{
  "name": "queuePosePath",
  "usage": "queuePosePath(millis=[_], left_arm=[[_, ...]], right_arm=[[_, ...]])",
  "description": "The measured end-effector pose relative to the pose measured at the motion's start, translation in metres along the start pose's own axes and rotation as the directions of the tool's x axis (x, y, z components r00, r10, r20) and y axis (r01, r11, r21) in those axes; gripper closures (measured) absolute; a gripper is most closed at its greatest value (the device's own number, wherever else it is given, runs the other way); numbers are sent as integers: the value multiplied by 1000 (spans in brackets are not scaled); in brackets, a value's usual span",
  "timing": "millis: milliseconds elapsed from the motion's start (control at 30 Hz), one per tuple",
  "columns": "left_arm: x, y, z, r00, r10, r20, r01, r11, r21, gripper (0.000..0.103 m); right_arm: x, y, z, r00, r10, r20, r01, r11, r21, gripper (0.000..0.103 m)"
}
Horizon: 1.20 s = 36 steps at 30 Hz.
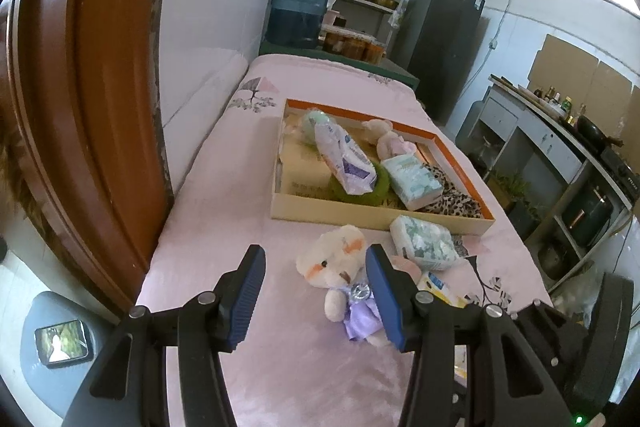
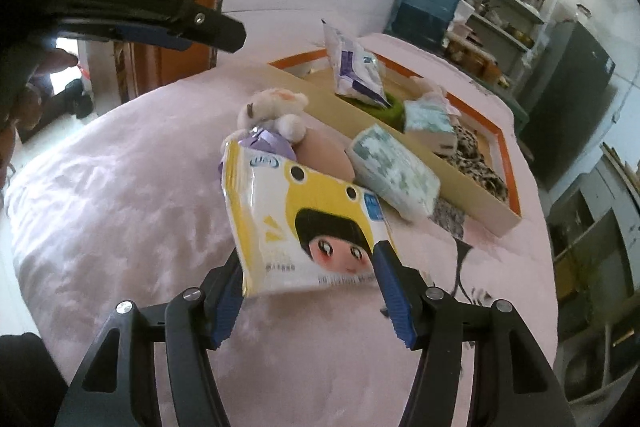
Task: Organize soft objects
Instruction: 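Grasp the white teddy with the left gripper while the right grasps the yellow cartoon tissue pack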
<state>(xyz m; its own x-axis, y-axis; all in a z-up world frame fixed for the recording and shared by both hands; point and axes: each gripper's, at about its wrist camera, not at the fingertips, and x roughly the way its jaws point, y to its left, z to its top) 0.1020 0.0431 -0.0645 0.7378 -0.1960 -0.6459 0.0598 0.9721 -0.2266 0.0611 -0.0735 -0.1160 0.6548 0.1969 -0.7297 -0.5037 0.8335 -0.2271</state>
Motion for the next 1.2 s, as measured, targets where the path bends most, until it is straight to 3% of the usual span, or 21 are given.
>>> queuePosePath(millis=[100, 133, 267, 433, 667, 933, 1200], left_arm=[[4, 2, -3, 1000, -3, -13, 3, 1000, -3, 51], [6, 2, -4, 1000, -5, -19, 5, 1000, -4, 51], [12, -1, -10, 999, -13, -39, 13, 1000, 3, 51], [16, -6, -13, 998, -34, -54, 35, 999, 7, 51], [30, -22, -17, 994, -71, -89, 72, 997, 6, 51], [55, -36, -29, 990, -44, -135, 47, 999, 13, 51], [54, -21, -34, 985, -113, -128, 109, 993, -37, 56]], right_arm=[[5, -3, 4, 1000, 23, 1, -23, 1000, 9, 41], [7, -5, 4, 999, 44, -3, -43, 999, 19, 49], [1, -16, 6, 996, 84, 19, -86, 993, 83, 60], [-16, -37, 4, 989, 137, 55, -145, 970, 197, 67], [-32, -64, -5, 972, 209, 106, -234, 902, 364, 70], [-35, -68, -9, 967, 223, 120, -253, 884, 393, 70], [-33, -68, -9, 966, 228, 121, -257, 882, 395, 70]])
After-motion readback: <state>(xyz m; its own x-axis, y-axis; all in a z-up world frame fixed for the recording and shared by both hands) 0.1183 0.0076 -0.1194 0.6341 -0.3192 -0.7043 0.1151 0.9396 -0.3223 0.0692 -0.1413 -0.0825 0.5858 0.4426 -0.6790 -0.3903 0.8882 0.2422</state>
